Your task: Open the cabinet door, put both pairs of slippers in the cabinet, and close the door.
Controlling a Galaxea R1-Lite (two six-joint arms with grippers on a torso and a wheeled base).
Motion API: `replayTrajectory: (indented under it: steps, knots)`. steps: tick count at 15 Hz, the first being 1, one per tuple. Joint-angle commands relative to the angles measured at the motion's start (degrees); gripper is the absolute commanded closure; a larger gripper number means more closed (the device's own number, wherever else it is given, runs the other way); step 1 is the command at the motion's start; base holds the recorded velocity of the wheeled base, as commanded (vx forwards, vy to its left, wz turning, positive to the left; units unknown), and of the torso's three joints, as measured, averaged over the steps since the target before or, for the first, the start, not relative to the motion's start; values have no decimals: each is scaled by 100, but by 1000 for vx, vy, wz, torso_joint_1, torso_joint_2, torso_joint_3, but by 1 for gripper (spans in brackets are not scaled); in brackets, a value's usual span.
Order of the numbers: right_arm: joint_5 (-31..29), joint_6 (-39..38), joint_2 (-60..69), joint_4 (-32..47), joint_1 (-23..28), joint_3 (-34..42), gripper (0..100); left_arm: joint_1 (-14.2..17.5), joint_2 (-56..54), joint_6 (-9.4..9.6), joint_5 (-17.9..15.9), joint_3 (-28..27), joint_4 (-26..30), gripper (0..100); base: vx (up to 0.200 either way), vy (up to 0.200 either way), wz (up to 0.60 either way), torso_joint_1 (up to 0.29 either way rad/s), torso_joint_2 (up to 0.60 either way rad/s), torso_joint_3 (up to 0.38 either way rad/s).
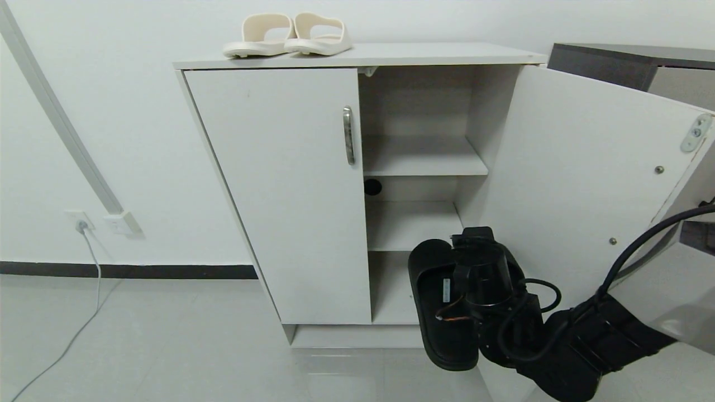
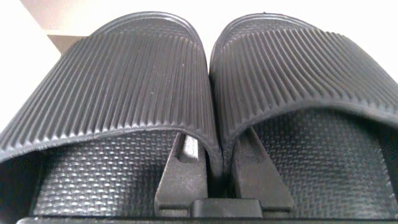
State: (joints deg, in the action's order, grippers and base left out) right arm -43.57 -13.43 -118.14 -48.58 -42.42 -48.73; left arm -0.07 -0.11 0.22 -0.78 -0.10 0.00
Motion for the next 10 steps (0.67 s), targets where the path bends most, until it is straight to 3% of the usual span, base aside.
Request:
replayTrajectory:
  steps: [1,10]
  knots:
    - [-11,7,-16,-2,59,3,100,-1,11,-4,-1,1,0,100,0,0,0,0,0,0]
    - [-11,87,-16,6,278,65,100,-1,11,4,-1,1,0,100,0,0,0,0,0,0]
